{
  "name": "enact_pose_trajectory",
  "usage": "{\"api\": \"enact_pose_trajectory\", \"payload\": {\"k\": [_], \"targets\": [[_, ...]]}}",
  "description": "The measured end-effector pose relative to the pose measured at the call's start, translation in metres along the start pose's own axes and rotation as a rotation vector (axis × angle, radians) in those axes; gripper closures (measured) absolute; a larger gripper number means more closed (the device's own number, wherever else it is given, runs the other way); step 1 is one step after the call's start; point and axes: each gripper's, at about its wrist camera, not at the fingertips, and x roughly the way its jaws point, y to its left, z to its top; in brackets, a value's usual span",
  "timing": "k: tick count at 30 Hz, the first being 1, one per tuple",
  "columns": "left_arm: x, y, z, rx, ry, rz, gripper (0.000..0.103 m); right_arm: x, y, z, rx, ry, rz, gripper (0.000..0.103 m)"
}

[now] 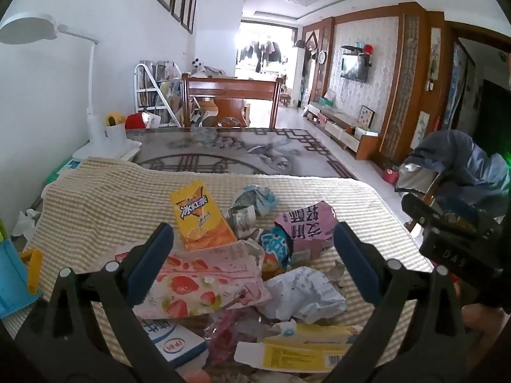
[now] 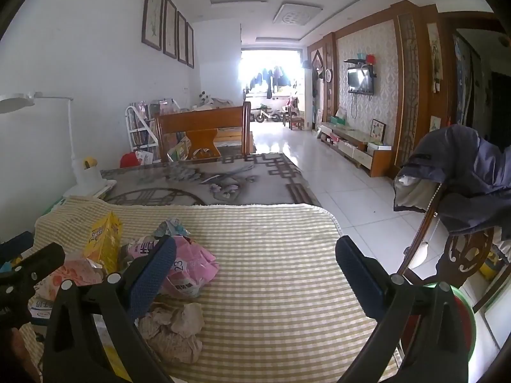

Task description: Collect trash

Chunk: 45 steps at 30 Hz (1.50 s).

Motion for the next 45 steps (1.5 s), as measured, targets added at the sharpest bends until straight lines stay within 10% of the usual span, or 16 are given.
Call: {"api": "enact_pose_trajectory", "payload": {"k": [45], "targets": [[0.0049,-0.0008,-0.0029,-0.007,0.032,-0.009,0.005,0.0002,-0.0002,-0.0015,-0.005,0.005,0.000,0.007]]}}
